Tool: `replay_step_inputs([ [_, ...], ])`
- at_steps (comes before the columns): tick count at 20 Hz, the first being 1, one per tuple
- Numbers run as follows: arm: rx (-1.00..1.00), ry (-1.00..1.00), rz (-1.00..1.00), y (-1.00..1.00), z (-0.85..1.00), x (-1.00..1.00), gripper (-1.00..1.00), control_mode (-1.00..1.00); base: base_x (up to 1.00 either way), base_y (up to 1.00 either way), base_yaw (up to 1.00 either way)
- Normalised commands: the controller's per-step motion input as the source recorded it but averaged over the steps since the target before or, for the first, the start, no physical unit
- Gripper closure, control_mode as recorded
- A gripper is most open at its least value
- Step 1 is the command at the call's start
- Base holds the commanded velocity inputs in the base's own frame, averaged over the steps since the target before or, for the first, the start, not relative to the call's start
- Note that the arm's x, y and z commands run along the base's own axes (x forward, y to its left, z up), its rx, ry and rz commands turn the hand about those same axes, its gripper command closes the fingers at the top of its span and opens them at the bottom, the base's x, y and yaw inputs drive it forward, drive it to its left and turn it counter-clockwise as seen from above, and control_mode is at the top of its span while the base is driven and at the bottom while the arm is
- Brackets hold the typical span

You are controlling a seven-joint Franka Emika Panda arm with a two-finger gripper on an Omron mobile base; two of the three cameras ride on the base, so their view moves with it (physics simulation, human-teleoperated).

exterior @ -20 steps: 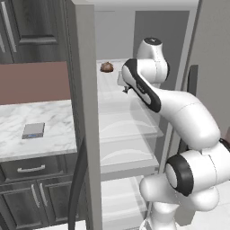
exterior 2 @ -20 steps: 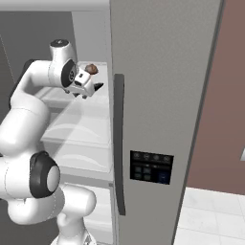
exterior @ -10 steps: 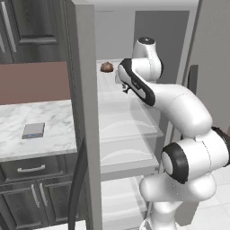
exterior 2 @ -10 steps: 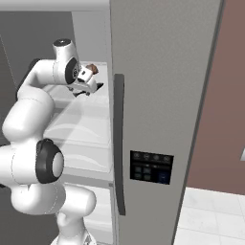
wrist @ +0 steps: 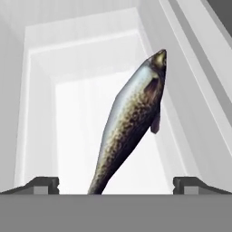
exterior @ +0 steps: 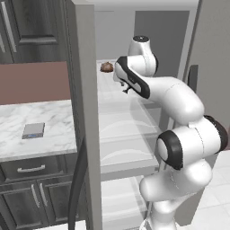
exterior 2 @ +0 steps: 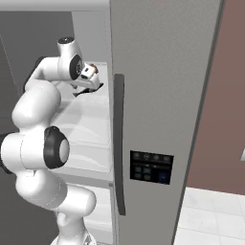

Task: Take the fish from the fridge and place it on the digital scale on the counter by the fridge. Wait a few seconds for a reading, then move it to the plate on the dining counter.

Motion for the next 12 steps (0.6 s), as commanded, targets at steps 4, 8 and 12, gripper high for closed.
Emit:
replay_step_inputs([
  [4,0.00,0.01,-0.05,0.00,-0.08,0.10,-1.00,-1.00,0.00,0.00,0.00],
  [8,0.02,0.00,-0.06,0.00,-0.20,0.11,-1.00,-1.00,0.00,0.00,0.00],
  [12,0.00,0.00,-0.06,-0.02,-0.05,0.17,-1.00,-1.00,0.00,0.00,0.00],
])
